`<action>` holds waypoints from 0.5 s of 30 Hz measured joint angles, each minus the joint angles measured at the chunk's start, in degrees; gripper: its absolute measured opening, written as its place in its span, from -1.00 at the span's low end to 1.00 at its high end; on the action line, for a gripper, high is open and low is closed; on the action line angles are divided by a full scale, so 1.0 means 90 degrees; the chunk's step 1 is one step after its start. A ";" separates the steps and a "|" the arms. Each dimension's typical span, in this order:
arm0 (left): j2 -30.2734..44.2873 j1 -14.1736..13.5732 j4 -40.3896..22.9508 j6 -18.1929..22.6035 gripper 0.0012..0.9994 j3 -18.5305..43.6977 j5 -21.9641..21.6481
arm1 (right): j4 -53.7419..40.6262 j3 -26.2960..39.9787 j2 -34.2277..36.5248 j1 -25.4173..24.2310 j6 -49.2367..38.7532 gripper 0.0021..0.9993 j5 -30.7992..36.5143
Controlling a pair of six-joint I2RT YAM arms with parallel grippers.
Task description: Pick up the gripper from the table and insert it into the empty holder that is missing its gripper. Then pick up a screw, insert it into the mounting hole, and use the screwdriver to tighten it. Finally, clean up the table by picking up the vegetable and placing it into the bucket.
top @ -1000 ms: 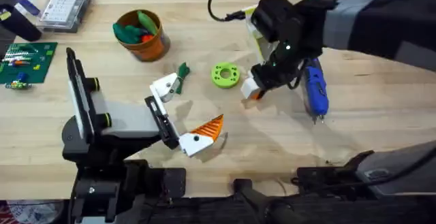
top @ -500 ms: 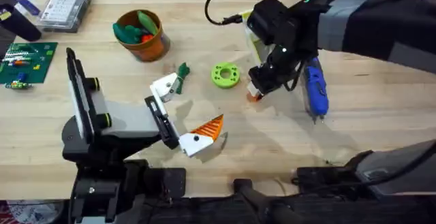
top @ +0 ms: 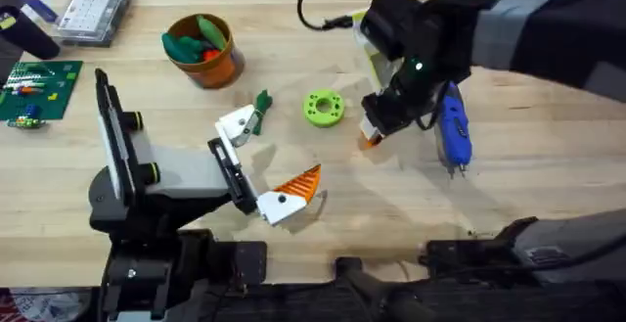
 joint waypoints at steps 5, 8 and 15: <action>0.0000 0.0000 0.0000 0.0000 0.97 0.0000 0.0000 | -0.0183 0.0291 -0.0374 0.0000 0.0000 -0.96 -0.0031; 0.0000 0.0000 0.0000 0.0000 0.97 0.0000 0.0000 | -0.0194 0.0322 -0.0625 0.0000 0.0000 -0.96 -0.0034; 0.0000 0.0000 0.0000 0.0000 0.97 0.0000 0.0000 | -0.0116 0.0327 -0.1255 -0.0003 0.0002 -0.96 -0.0509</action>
